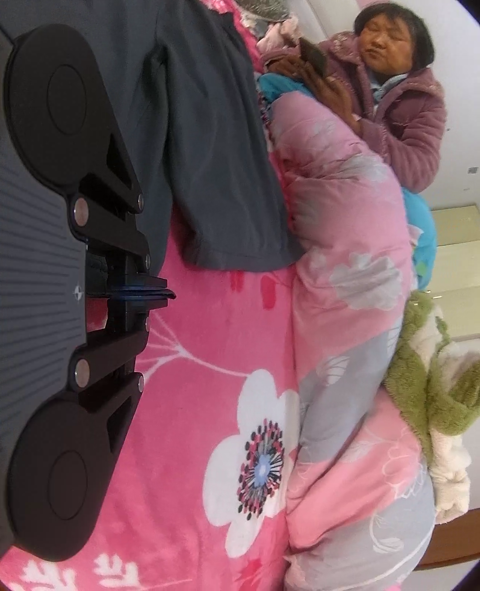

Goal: Fold clothes

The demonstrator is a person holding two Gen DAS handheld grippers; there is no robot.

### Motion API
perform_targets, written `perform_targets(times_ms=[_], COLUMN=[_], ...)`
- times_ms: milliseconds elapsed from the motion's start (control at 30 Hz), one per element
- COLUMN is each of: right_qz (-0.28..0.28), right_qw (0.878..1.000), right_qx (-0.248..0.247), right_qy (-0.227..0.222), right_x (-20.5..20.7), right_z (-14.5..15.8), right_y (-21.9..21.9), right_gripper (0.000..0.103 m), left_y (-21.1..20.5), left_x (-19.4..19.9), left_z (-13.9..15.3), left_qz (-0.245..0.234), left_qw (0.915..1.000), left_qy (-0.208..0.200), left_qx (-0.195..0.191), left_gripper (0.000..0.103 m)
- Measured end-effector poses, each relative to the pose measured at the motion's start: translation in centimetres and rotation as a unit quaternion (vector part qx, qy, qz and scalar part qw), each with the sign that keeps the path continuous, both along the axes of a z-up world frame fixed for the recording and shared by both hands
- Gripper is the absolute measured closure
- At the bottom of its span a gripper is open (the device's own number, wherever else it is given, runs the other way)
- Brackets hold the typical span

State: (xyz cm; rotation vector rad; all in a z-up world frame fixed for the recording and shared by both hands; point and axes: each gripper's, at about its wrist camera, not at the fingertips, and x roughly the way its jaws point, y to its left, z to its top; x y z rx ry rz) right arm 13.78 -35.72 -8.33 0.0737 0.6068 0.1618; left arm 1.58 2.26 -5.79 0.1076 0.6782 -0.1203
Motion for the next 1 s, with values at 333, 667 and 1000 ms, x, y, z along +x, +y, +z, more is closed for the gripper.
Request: perform_targets(times_ms=[333, 667, 1000], right_qz=[-0.109, 0.057, 0.02], right_qw=[0.993, 0.995, 1.0], right_qx=[0.04, -0.024, -0.018], right_qy=[-0.007, -0.077, -0.006], right_x=[-1.7, -15.3, -15.5], right_z=[0.7, 5.3, 1.0], right_y=[-3.4, 8.7, 11.1], right_gripper=[0.088, 0.087, 0.087], left_y=[2.0, 3.7, 6.5], left_x=[-2.4, -1.1, -3.9], left_z=[1.5, 0.1, -2.2], left_qz=[0.012, 0.003, 0.011], left_qw=[0.9989, 0.9986, 0.9961], left_qy=[-0.035, 0.016, 0.068], left_qx=[-0.029, -0.051, -0.054], left_gripper=[0.039, 0.065, 0.071])
